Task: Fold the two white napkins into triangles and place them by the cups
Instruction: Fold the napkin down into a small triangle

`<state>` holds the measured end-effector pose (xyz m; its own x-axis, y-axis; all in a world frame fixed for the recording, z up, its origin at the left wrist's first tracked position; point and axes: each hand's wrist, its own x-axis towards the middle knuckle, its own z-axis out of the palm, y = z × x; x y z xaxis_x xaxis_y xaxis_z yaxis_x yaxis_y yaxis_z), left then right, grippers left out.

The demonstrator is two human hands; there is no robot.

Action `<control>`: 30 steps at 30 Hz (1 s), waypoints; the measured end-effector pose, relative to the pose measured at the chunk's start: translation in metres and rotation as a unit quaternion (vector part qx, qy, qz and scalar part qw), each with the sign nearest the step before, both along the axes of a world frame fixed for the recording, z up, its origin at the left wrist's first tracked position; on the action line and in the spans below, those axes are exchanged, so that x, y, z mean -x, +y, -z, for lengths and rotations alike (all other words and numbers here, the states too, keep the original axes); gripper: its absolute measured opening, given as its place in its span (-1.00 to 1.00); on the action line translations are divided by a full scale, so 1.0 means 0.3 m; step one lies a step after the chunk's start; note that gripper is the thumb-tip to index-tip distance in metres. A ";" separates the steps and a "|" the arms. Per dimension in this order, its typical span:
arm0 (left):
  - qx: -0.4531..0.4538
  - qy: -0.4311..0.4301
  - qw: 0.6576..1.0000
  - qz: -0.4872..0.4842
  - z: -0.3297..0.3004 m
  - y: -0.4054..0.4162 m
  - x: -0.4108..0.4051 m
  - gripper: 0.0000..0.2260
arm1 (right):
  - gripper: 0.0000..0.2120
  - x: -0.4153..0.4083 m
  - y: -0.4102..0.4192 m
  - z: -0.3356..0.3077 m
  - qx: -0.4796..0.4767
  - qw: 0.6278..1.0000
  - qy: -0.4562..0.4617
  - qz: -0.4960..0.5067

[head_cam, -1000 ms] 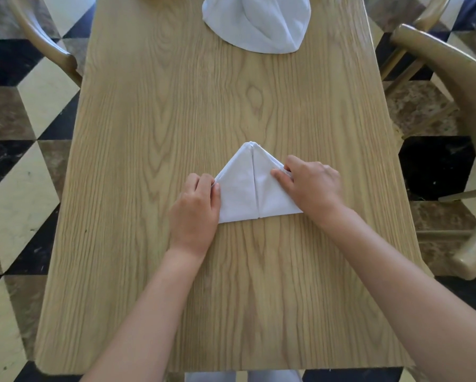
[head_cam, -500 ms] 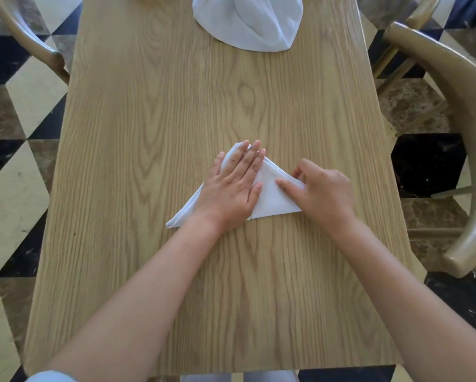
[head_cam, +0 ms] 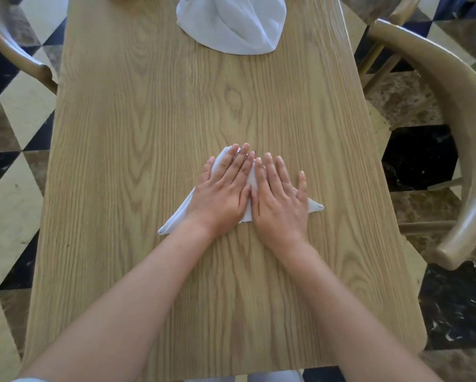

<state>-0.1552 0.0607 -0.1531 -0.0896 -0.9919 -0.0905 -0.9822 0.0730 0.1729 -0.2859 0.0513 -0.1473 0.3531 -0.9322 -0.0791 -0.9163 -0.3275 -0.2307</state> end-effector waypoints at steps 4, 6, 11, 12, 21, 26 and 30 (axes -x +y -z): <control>0.000 0.003 1.000 0.004 -0.001 0.000 0.003 -0.47 | -0.45 0.120 0.034 0.035 -0.005 0.998 0.031 0.047; -0.003 0.010 1.000 0.002 0.002 0.000 0.003 -0.47 | -0.42 0.172 0.052 0.024 -0.024 0.995 0.056 0.074; 0.114 0.207 0.972 0.001 -0.022 -0.002 -0.019 -0.51 | -0.45 0.093 0.004 -0.039 0.004 0.998 0.015 0.067; 0.160 0.270 0.949 -0.032 -0.028 -0.002 -0.025 -0.54 | -0.46 0.044 -0.019 -0.056 0.035 0.998 -0.013 0.043; 0.083 0.150 0.958 -0.229 -0.001 -0.033 -0.031 -0.56 | -0.49 -0.131 -0.123 0.027 0.003 0.992 -0.014 -0.127; -0.004 0.032 0.964 -0.264 0.013 -0.008 -0.067 -0.53 | -0.48 -0.138 -0.121 0.029 0.013 0.992 -0.021 -0.123; -0.008 0.025 0.950 -0.310 0.010 0.109 -0.114 -0.51 | -0.49 -0.130 -0.120 0.032 0.010 0.991 -0.011 -0.131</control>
<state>-0.1209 0.0935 -0.1560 0.5075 -0.8537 -0.1167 -0.8258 -0.5205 0.2169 -0.2470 0.0153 -0.1568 0.5842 -0.8100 -0.0507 -0.7945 -0.5580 -0.2399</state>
